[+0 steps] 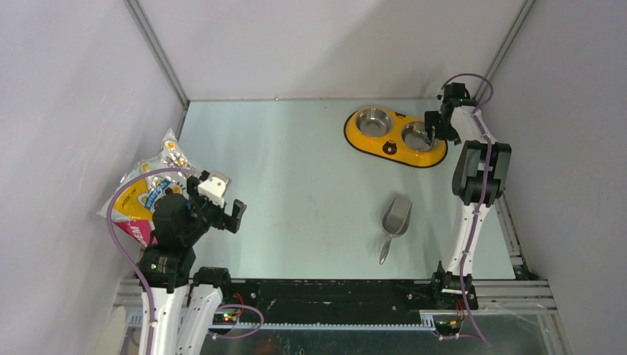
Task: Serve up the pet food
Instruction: Move the pet food bowl to the center of the board.
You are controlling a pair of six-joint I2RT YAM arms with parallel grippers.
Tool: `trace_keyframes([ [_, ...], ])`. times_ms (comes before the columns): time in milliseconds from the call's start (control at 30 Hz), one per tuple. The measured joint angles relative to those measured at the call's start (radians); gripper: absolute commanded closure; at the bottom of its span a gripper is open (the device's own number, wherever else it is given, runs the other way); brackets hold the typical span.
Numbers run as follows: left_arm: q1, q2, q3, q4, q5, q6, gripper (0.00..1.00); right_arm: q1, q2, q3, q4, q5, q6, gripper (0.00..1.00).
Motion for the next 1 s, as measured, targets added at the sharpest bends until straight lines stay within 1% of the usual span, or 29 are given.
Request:
trace_keyframes([
  [200,0.001,0.003,0.000,0.000,0.000,0.000,0.02,-0.009,0.004,0.003,-0.028,-0.113,0.059,0.18],
  [333,0.001,0.004,0.000,0.000,0.000,0.000,0.02,-0.005,0.034,0.039,-0.045,-0.175,0.072,0.20],
  [433,0.001,0.004,0.000,0.000,0.000,0.000,0.02,-0.002,0.049,0.058,-0.059,-0.166,0.072,0.24],
  [500,0.001,0.004,0.000,0.000,0.000,0.000,0.02,-0.002,0.053,0.064,-0.064,-0.164,0.072,0.29],
  [633,0.001,0.005,0.000,0.000,0.000,0.000,0.02,0.004,0.065,0.083,-0.071,-0.150,0.069,0.33],
  [1000,0.001,0.008,0.000,0.000,0.000,-0.001,0.02,0.074,0.109,0.146,-0.078,-0.108,0.039,0.32],
])
